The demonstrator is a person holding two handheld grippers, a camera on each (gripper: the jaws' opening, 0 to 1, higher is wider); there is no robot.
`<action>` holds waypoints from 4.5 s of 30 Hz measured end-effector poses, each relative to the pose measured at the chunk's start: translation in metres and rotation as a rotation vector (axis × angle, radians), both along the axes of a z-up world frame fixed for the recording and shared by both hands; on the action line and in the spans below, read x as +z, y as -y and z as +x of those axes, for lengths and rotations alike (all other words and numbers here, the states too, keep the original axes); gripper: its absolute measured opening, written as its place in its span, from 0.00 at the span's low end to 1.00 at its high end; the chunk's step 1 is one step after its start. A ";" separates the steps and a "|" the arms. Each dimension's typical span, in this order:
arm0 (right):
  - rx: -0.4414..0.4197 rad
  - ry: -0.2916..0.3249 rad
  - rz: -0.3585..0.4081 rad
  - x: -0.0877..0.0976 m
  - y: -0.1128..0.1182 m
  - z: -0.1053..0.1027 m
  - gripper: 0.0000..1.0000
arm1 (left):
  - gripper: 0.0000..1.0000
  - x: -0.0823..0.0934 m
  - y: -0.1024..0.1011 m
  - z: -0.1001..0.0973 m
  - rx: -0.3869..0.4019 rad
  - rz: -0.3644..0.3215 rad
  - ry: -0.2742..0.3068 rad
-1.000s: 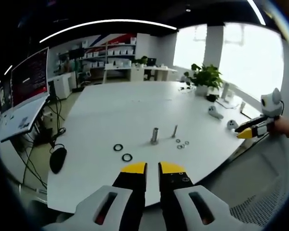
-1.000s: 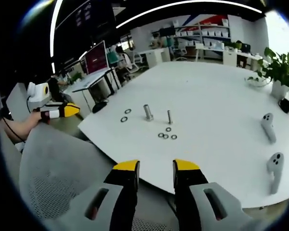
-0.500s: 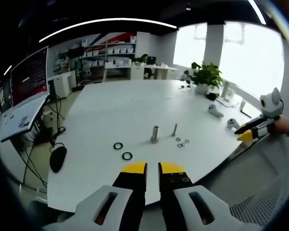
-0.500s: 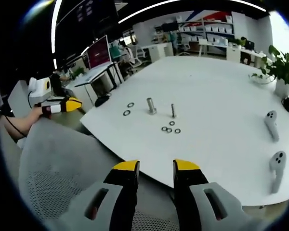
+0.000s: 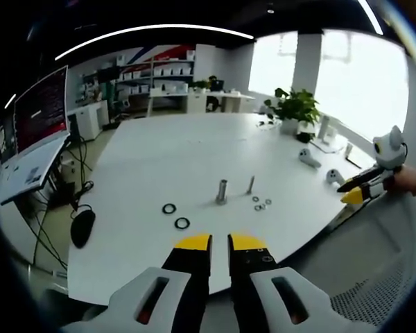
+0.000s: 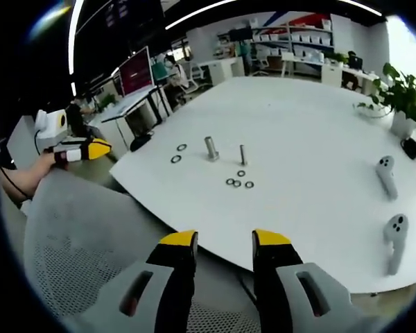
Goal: Place the washer onto the threaded stud by aligning its center hole with the stud, sliding it down to the base, and recovering from edge contact or off-axis alignment until the washer reaches the visible bottom stop.
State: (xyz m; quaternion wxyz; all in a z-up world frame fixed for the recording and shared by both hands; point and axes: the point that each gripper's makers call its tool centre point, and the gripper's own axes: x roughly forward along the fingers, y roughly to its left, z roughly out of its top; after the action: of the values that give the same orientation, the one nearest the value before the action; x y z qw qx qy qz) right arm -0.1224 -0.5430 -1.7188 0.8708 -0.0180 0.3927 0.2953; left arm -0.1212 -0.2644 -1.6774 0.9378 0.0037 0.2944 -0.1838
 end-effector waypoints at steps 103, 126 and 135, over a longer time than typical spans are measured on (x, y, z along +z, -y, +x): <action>-0.012 0.010 0.051 0.005 -0.001 0.001 0.32 | 0.32 -0.172 -0.025 0.131 -0.095 0.257 -0.572; -0.021 0.008 0.045 0.004 0.001 0.003 0.32 | 0.21 -0.173 -0.013 0.138 -0.323 0.471 -0.642; -0.025 0.016 0.047 0.005 0.001 0.004 0.32 | 0.21 -0.176 -0.011 0.136 -0.384 0.578 -0.733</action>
State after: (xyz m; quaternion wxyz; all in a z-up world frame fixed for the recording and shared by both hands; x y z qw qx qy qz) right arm -0.1189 -0.5442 -1.7139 0.8778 0.0050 0.3786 0.2933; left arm 0.0145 -0.2536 -1.8535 0.6828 0.2525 0.6372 -0.2532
